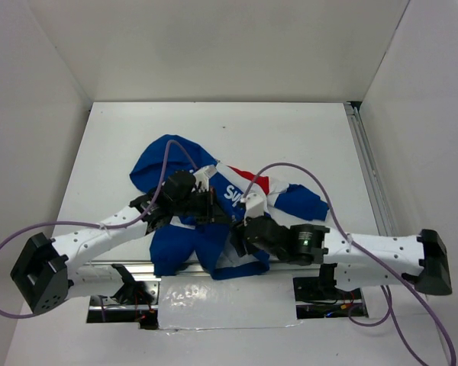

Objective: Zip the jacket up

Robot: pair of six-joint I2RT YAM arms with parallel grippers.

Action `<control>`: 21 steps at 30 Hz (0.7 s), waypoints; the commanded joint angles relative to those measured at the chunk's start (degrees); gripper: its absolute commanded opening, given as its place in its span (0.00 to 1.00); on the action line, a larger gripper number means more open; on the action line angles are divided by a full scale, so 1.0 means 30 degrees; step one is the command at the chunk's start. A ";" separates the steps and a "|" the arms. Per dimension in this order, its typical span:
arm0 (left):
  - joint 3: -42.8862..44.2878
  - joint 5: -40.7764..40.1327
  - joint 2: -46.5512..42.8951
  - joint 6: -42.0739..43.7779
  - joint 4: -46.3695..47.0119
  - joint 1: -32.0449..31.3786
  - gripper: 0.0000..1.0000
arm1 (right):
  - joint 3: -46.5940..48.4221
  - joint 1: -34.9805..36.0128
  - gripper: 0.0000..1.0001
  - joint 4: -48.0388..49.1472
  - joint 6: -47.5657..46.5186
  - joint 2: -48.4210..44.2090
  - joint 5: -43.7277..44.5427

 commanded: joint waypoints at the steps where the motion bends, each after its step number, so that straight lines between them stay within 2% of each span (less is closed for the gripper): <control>1: 0.1433 -0.0886 0.0651 -0.0980 -0.1838 0.0132 0.00 | 0.2037 0.1848 0.66 -0.2239 -0.0598 0.1373 0.4248; 2: 0.1581 -0.0945 0.0768 -0.1213 -0.2103 0.0133 0.00 | 0.2330 0.1881 0.59 -0.2419 -0.0627 0.2073 0.4286; 3: 0.1699 -0.0917 0.0973 -0.1360 -0.2251 0.0133 0.00 | 0.2768 0.2027 0.58 -0.2449 -0.0656 0.2370 0.4431; 10: 0.1583 -0.0713 0.0945 -0.1713 -0.2311 0.0133 0.00 | 0.4733 0.3111 0.56 -0.4352 0.0837 0.4743 0.8326; 17: 0.1583 -0.0389 0.0829 -0.1596 -0.2223 0.0133 0.00 | 0.5115 0.3083 0.57 -0.3212 -0.0655 0.5654 0.7831; 21: 0.1407 -0.0126 0.0536 -0.1508 -0.1989 0.0133 0.00 | 0.5145 0.2645 0.52 -0.2656 -0.1417 0.6092 0.7393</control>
